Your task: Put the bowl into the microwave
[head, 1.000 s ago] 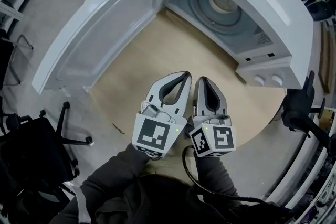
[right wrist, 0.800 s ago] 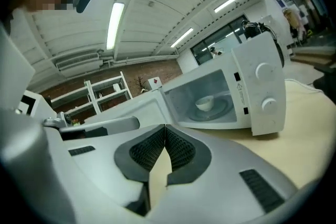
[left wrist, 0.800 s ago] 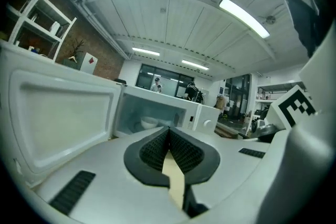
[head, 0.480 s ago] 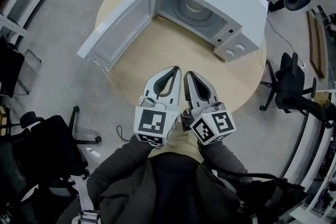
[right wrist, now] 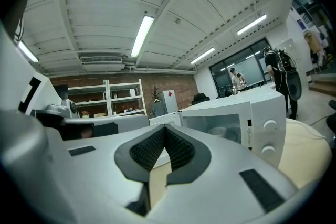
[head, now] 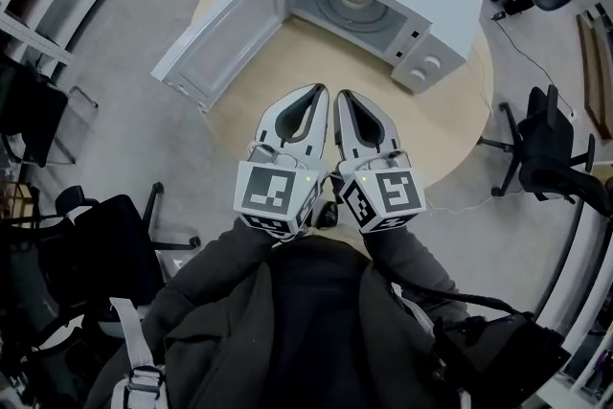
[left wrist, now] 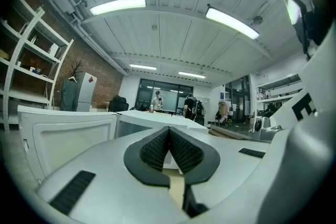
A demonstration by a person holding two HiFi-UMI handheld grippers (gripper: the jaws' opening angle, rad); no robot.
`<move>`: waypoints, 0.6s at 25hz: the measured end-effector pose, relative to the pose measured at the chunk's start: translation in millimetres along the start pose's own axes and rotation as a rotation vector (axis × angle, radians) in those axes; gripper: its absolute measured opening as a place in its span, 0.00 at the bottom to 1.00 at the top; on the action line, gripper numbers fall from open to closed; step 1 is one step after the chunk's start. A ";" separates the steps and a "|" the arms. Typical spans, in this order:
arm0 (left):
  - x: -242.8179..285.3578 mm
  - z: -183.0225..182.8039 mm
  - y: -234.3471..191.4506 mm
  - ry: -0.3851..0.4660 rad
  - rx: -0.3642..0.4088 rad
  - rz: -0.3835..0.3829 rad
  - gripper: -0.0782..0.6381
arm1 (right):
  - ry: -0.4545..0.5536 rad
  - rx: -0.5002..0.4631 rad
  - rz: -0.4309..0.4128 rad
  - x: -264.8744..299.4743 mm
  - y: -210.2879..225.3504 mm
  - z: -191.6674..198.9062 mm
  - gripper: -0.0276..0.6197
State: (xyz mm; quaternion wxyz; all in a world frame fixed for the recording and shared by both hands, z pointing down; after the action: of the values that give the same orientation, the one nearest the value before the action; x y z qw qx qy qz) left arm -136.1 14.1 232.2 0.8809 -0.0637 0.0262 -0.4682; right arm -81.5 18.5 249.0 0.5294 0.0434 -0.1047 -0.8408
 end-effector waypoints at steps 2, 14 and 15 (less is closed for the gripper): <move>0.7 -6.9 0.6 0.013 0.015 -0.002 0.12 | 0.012 0.005 -0.004 1.2 -0.3 -4.7 0.06; 10.9 -28.2 4.4 0.069 0.031 0.016 0.12 | 0.036 -0.041 0.008 6.1 7.2 -28.7 0.05; 11.8 -28.3 3.7 0.071 0.031 0.017 0.12 | 0.038 -0.048 0.008 7.0 7.1 -28.9 0.05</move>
State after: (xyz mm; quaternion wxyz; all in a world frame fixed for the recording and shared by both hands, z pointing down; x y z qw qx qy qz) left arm -129.4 3.9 203.7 0.8842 -0.0332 0.0507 -0.4632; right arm -72.9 5.5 222.6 0.5357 0.0459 -0.0746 -0.8398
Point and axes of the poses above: the fingertips, and each gripper's own axes: x forward along the fingers, y to its right, z out of its underside, the point moved 2 cm from there along -x, backward along the fingers
